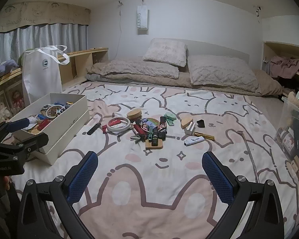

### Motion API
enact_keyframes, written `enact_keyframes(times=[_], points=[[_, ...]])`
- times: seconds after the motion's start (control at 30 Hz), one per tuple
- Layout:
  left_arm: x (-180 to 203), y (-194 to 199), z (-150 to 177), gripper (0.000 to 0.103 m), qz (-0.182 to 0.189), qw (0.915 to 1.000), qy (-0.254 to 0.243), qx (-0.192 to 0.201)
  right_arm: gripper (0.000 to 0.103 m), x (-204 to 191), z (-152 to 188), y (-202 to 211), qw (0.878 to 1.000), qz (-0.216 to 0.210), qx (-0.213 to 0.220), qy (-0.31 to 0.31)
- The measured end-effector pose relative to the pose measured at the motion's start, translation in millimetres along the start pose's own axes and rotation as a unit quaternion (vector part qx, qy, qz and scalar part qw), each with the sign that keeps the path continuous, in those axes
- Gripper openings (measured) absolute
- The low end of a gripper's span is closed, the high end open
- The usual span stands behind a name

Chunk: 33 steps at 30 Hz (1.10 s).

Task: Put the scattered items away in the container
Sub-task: 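Move both tools toward the pile of scattered items on the bed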

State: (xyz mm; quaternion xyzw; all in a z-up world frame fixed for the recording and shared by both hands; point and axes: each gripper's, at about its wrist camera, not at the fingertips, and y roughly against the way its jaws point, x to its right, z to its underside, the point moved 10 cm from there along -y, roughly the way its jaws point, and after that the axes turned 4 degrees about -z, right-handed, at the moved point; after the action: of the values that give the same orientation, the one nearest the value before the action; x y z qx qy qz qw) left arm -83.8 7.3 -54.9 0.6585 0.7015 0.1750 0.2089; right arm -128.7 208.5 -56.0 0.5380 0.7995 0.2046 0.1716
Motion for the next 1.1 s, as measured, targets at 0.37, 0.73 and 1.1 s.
enact_keyframes(times=[0.37,0.73,1.1], points=[[3,-24,16,0.103,0.008,0.9996,0.0,-0.026,0.103,2,13,-18,1.0,0.001,-0.024,-0.003],[16,-55,43,0.103,0.023,0.9976,-0.008,-0.065,0.103,8,36,-48,0.998,0.001,-0.065,-0.014],[40,-94,77,0.103,0.049,0.991,-0.006,-0.125,0.103,23,68,-79,0.993,0.01,-0.111,-0.033]])
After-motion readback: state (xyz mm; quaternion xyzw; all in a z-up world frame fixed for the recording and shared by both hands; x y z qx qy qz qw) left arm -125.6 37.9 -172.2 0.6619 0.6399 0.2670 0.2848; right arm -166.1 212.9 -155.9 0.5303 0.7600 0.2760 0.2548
